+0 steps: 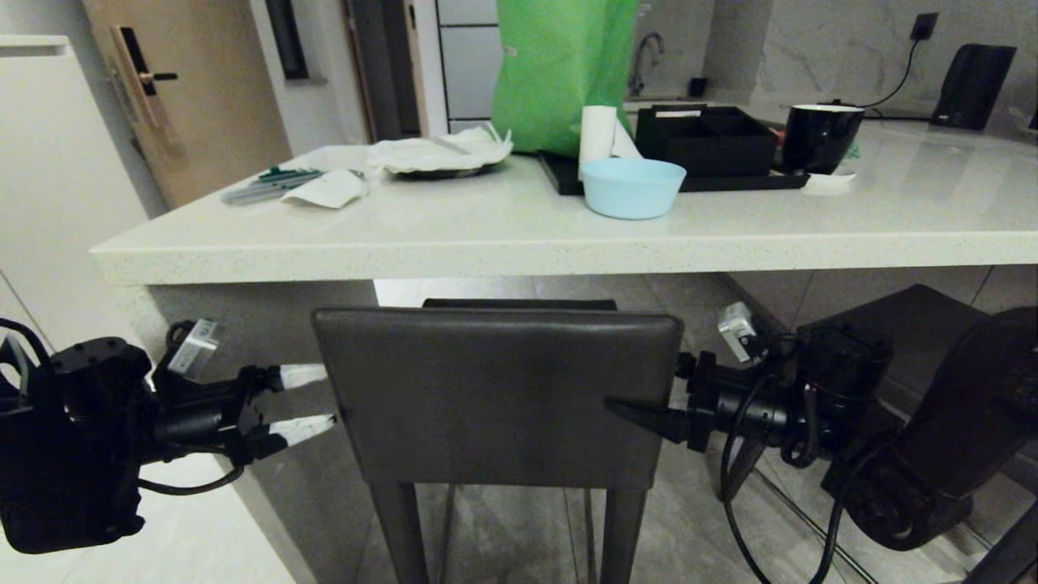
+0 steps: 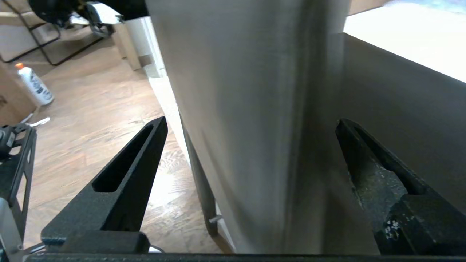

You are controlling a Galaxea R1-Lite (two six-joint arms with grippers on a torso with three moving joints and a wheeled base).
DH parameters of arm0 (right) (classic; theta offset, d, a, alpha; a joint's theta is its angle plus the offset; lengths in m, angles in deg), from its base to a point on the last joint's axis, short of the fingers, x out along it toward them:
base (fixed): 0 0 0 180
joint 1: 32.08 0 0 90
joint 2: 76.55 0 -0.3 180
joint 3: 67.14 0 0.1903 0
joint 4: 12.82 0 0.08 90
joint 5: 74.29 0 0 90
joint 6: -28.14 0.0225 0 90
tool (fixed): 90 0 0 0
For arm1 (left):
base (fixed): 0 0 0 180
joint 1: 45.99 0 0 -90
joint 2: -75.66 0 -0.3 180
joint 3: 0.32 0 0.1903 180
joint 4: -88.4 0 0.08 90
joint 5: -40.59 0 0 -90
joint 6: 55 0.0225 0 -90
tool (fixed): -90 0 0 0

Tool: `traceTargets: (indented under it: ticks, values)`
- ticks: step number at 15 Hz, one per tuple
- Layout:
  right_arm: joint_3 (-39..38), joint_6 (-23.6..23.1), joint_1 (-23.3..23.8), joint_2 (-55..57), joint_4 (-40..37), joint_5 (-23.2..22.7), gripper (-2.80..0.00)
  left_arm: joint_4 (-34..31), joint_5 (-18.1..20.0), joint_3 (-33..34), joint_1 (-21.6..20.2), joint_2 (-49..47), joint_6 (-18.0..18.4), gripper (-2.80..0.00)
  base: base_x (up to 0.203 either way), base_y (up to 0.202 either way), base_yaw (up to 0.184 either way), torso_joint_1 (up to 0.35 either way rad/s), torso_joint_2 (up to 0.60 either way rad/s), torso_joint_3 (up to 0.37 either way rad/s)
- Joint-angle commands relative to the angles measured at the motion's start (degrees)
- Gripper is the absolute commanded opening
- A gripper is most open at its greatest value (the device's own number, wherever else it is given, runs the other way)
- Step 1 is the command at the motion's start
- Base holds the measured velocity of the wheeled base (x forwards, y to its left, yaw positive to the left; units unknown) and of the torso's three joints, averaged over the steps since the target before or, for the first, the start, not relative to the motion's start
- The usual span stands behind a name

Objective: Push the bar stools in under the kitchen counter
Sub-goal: Pull the gray chair out from under the dining table

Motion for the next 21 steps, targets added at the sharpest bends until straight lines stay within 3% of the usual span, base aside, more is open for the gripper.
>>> traceTargets:
  ticks: [1, 3, 13, 15, 21]
  values:
    - [1.1, -0.1, -0.9, 2.2, 0.7, 2.4, 0.00, 0.5, 0.5, -1.3, 0.7, -2.0, -1.0, 0.00, 0.000, 0.000, 0.000, 0.000, 0.00, 0.000]
    - [1.3, -0.1, -0.9, 2.5, 1.0, 4.5, 0.00, 0.5, 1.1, -2.5, 0.8, -3.2, -1.1, 0.00, 0.000, 0.000, 0.000, 0.000, 0.00, 0.000]
    - [1.5, 0.0, -3.0, 2.4, 1.6, 5.2, 0.00, 0.5, 0.7, -3.5, 2.4, -2.8, -2.0, 0.00, 0.000, 0.000, 0.000, 0.000, 0.00, 0.000]
    - [1.0, -0.1, -3.6, 2.5, 1.6, 8.2, 0.00, 0.5, 0.7, -2.9, 2.7, -3.2, -1.7, 0.00, 0.000, 0.000, 0.000, 0.000, 0.00, 0.000]
    - [-0.2, 0.2, -5.6, 2.6, 1.6, 8.4, 0.00, 0.5, -1.0, -0.5, 3.6, -1.5, -1.7, 0.00, 0.000, 0.000, 0.000, 0.000, 0.00, 0.000]
